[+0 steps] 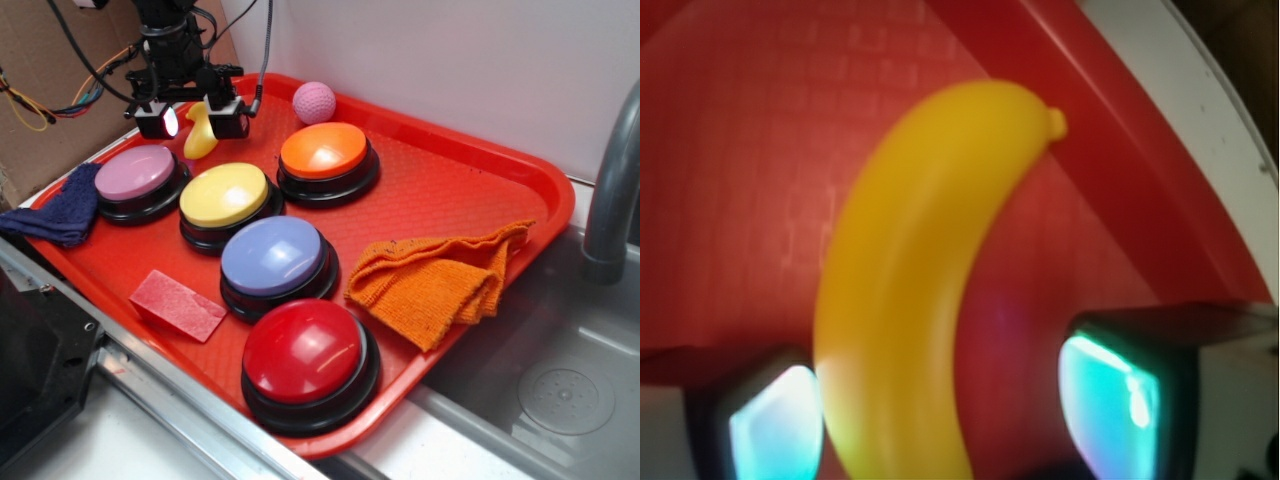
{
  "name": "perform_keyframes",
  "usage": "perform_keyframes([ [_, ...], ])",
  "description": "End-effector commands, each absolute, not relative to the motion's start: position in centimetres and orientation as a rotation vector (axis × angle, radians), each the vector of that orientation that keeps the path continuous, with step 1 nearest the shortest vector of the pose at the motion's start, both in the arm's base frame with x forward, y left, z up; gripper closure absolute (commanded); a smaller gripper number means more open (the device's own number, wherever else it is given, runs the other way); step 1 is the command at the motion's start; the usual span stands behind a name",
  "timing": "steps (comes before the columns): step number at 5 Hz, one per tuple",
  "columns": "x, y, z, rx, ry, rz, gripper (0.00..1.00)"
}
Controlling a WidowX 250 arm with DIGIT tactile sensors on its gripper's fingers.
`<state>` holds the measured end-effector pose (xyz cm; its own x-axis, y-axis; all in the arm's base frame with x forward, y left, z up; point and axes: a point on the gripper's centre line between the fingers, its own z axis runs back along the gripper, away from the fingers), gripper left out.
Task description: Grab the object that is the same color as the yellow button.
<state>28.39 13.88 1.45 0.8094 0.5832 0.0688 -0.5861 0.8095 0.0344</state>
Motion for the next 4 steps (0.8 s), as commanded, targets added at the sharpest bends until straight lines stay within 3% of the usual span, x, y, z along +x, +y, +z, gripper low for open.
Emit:
perform_keyframes([
  [1, 28.8, 15.7, 2.8, 0.093, -0.118, 0.634, 0.08],
  [2, 28.8, 15.8, 2.9, 0.083, -0.132, 0.638, 1.0],
  [3, 28.7, 15.9, 3.7, 0.088, -0.143, 0.657, 1.0],
  [4, 28.8, 14.9, 6.3, 0.124, -0.153, 0.624, 1.0],
])
